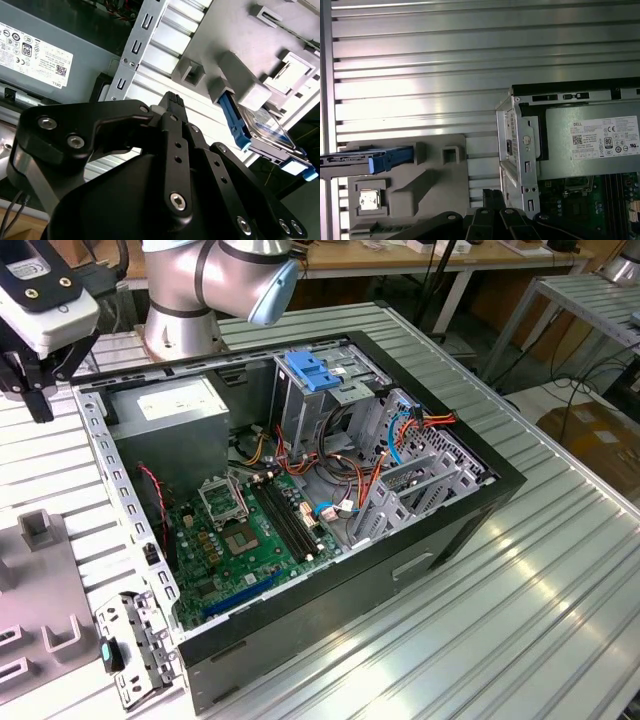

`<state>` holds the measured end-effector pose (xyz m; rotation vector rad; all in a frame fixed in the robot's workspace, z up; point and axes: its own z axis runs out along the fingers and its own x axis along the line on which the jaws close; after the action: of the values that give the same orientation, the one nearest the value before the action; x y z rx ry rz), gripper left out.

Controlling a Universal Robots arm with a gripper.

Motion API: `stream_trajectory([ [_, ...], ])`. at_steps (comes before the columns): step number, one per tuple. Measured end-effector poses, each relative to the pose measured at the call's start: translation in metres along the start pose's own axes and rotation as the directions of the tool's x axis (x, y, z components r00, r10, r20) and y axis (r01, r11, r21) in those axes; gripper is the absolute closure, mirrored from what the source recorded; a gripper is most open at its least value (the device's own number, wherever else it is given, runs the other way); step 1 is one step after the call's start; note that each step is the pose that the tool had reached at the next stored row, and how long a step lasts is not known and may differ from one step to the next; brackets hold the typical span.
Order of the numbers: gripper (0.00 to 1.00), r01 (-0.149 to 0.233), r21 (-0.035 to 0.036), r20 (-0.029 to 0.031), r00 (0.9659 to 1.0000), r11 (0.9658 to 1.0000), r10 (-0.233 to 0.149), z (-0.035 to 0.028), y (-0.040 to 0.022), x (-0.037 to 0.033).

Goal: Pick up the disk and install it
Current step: 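Reach for the disk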

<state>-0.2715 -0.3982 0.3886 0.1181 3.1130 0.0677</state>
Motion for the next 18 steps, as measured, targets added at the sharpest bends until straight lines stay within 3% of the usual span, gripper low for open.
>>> stream_trajectory([
  [18,0.89,0.000,0.0000,0.0000,1.0000,1.0000,0.000,0.0004,-0.0024,0.0312],
])
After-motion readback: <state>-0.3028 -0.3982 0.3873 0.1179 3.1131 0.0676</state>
